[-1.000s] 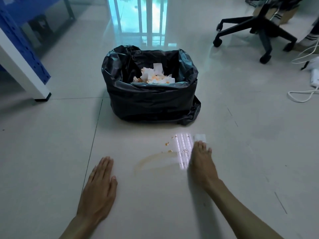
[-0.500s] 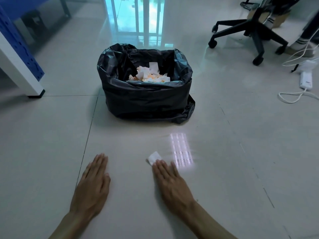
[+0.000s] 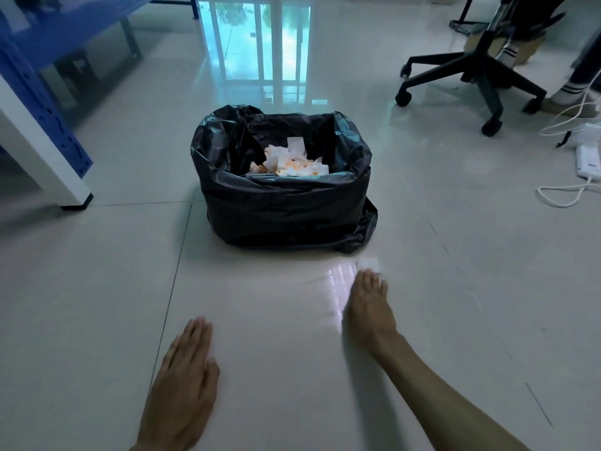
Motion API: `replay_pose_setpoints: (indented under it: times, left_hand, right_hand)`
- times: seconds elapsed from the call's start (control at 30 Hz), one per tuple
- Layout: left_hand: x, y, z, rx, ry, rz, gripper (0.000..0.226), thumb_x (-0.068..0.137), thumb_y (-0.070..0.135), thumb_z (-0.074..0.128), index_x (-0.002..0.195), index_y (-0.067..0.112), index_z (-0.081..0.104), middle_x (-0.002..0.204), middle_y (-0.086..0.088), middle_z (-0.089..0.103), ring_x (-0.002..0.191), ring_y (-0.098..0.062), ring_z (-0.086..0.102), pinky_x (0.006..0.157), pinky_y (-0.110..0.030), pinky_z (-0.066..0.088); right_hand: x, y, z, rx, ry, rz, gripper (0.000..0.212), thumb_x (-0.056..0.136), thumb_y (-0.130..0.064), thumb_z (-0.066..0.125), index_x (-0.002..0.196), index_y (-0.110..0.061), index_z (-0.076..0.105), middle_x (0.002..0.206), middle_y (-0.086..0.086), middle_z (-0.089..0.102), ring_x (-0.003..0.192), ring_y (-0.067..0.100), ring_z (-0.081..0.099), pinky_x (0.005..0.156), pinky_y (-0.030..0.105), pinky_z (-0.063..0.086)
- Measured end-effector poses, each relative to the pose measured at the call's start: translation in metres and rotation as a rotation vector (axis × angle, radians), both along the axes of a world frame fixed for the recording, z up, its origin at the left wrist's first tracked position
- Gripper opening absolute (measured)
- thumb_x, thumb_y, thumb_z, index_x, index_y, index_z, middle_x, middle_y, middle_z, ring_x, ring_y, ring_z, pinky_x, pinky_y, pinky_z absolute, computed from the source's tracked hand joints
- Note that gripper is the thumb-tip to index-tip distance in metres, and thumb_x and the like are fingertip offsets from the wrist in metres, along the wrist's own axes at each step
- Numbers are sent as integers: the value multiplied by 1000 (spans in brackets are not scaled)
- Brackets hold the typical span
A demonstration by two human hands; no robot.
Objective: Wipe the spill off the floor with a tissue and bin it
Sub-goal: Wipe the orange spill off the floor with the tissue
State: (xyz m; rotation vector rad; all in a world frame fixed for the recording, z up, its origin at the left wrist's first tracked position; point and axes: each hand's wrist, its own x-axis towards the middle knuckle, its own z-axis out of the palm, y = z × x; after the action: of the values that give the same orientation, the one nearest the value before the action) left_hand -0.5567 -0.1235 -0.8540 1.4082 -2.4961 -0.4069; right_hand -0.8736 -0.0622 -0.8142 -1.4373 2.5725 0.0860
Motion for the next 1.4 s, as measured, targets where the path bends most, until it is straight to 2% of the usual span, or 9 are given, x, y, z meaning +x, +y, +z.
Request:
replay_pose_setpoints:
  times: [0.13, 0.27, 0.43, 0.5, 0.63, 0.83, 1.0, 1.17, 1.4]
  left_hand:
    - [2, -1, -1, -10, -2, -19, 64, 92, 38, 20, 150, 11, 30, 159, 3, 26, 148, -12, 22, 120, -25, 9]
    - [4, -3, -3, 1, 0, -17, 65, 92, 38, 17, 150, 11, 26, 159, 2, 25, 147, -10, 21, 120, -20, 4]
    - [4, -2, -4, 15, 1, -1, 64, 92, 39, 14, 152, 17, 18, 161, 8, 18, 148, -3, 13, 120, -19, 1]
    - [3, 0, -3, 22, -1, 5, 64, 92, 39, 13, 152, 19, 17, 161, 10, 17, 148, 1, 9, 120, -19, 1]
    - [2, 2, -2, 33, -28, 11, 65, 92, 40, 10, 153, 19, 15, 161, 11, 14, 148, 1, 7, 121, -20, -1]
    - [0, 3, 1, 19, -27, 7, 64, 92, 39, 11, 153, 17, 12, 162, 7, 13, 149, -3, 7, 119, -17, -6]
    - [0, 6, 2, 62, 36, -8, 65, 92, 40, 9, 153, 17, 9, 162, 7, 6, 149, -1, 2, 122, -23, -2]
    - [9, 11, 1, 142, 192, 44, 60, 95, 32, 13, 151, 16, 23, 160, 5, 20, 148, 0, 13, 122, -24, 8]
    - [11, 11, 1, 145, 231, 88, 59, 94, 28, 15, 149, 13, 31, 158, 5, 27, 147, -6, 21, 121, -24, 13]
  right_hand:
    - [76, -29, -4, -107, -41, 296, 59, 91, 1, 22, 147, 13, 11, 156, 32, 16, 145, 44, 15, 120, 47, 2]
    - [146, -12, -15, -110, 19, 675, 58, 80, -17, 31, 127, -9, 64, 130, 9, 64, 124, 25, 58, 108, 37, 43]
    - [100, 19, -12, -84, 82, 720, 61, 77, -15, 33, 131, -10, 61, 135, 6, 61, 127, 19, 56, 106, 36, 45]
    - [59, 34, -6, -110, 116, 541, 56, 79, -3, 40, 132, -2, 58, 137, 14, 57, 127, 26, 55, 107, 43, 41]
    - [-33, 76, 1, 9, 152, 96, 59, 99, 0, 26, 153, 0, 3, 162, 18, 7, 150, 28, 8, 121, 43, -3]
    - [-19, 82, -5, -6, 110, -84, 58, 97, 3, 24, 150, 7, 0, 160, 26, 5, 149, 34, 5, 122, 43, -2]
    - [67, 28, -11, -33, 13, 159, 60, 96, 1, 26, 149, 10, -1, 158, 30, 3, 148, 39, 2, 121, 44, -6]
    - [177, 21, -14, -130, -23, 630, 54, 81, -14, 39, 130, -7, 61, 132, 13, 62, 125, 26, 57, 106, 36, 45]
    - [145, 65, -7, -96, -26, 895, 68, 75, -15, 44, 142, -8, 47, 145, 8, 50, 136, 21, 45, 112, 42, 37]
